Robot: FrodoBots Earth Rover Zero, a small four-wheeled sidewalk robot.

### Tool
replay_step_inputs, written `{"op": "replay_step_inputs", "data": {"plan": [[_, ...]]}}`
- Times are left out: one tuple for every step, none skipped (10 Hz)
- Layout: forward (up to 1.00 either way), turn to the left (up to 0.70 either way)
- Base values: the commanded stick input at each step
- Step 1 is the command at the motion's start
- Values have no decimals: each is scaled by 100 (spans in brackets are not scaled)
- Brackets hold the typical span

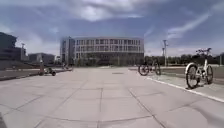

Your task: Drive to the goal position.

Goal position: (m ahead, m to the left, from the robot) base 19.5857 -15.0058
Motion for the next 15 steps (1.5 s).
{"op": "replay_step_inputs", "data": {"plan": [[70,0],[70,0],[70,0],[70,0],[70,0],[70,0],[70,0],[70,0],[70,0],[70,0],[70,0],[70,0],[70,0],[70,0],[70,0]]}}
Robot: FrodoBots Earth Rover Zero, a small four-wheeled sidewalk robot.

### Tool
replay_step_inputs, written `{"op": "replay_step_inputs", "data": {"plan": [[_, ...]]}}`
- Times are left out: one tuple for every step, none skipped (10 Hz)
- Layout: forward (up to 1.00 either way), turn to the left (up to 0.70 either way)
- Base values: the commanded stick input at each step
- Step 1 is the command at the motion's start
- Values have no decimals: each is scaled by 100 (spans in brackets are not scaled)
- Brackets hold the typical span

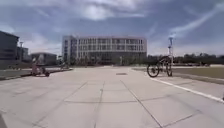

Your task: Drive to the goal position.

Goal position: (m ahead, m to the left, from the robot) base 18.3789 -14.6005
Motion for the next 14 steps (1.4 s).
{"op": "replay_step_inputs", "data": {"plan": [[70,0],[70,0],[70,0],[70,0],[70,0],[70,0],[70,0],[70,0],[70,0],[70,0],[70,0],[70,0],[70,0],[70,0]]}}
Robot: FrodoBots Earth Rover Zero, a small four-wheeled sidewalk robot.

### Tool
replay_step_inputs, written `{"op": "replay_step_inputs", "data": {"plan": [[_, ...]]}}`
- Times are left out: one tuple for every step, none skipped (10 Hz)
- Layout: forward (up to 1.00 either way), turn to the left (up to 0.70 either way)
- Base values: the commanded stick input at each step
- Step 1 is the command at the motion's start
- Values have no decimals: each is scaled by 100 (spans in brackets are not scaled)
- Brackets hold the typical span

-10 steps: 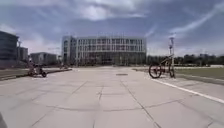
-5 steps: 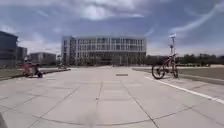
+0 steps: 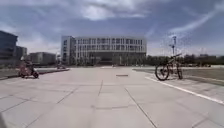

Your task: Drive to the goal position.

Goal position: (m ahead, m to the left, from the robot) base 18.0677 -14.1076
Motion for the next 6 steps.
{"op": "replay_step_inputs", "data": {"plan": [[70,0],[70,0],[70,0],[70,0],[70,0],[70,0]]}}
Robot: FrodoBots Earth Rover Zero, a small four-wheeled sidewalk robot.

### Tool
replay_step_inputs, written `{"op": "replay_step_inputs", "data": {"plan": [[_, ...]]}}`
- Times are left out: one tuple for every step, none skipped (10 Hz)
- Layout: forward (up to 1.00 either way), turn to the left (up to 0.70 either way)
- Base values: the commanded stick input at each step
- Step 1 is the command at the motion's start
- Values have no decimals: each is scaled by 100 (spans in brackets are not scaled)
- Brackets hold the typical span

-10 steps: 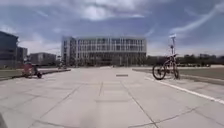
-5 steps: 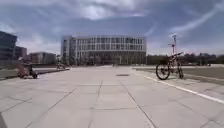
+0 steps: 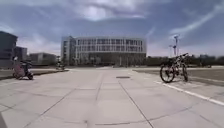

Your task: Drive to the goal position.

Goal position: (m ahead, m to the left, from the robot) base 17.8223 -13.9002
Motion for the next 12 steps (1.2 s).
{"op": "replay_step_inputs", "data": {"plan": [[70,0],[70,0],[70,0],[70,0],[70,0],[70,0],[70,0],[70,0],[70,5],[70,10],[70,13],[70,14]]}}
